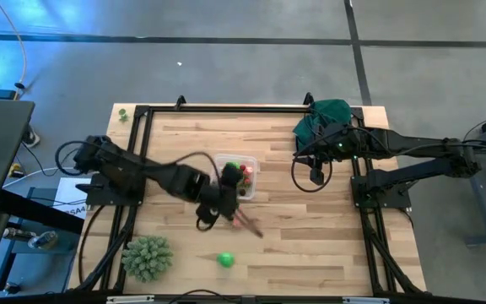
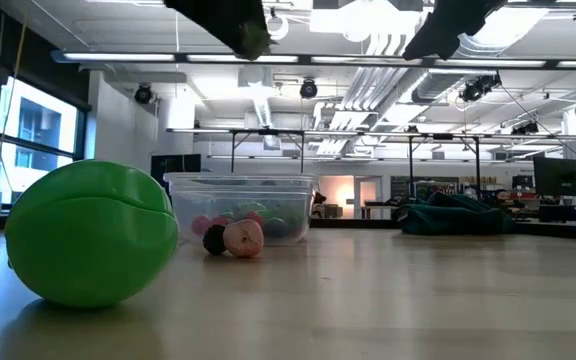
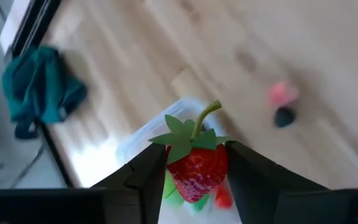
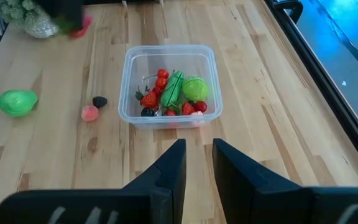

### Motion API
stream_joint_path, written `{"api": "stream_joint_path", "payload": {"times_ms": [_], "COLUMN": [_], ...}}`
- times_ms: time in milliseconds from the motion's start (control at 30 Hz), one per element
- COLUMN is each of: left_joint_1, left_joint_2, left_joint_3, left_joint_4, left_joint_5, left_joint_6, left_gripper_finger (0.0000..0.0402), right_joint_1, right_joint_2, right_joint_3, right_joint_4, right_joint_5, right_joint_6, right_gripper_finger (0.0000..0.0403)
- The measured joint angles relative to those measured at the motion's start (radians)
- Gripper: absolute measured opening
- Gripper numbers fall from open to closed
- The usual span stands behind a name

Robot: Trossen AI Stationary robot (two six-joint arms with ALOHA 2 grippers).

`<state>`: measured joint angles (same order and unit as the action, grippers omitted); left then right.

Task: Pick and placing Produce into tupperware
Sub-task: Put the red strawberry into the transparent container

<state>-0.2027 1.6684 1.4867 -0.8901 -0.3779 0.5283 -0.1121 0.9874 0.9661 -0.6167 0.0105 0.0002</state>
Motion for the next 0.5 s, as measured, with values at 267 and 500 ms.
{"api": "stream_joint_path", "payload": {"times_ms": [267, 500], "left_joint_1": [0.199, 0.348], "left_joint_2": [0.000, 0.000], "left_joint_3": [0.004, -0.203], "left_joint_4": [-0.047, 0.111], "left_joint_5": [0.130, 0.341], "left_joint_6": [0.038, 0.069], "left_gripper_finger": [0.0131, 0.0138], "right_joint_1": [0.000, 0.000], "right_joint_2": [0.000, 0.000], "right_joint_3": [0.000, 0.000], "right_joint_4": [0.000, 0.000], "right_joint_5": [0.000, 0.000], "right_joint_6": [0.000, 0.000], "right_gripper_finger": [0.0068, 0.0068]}}
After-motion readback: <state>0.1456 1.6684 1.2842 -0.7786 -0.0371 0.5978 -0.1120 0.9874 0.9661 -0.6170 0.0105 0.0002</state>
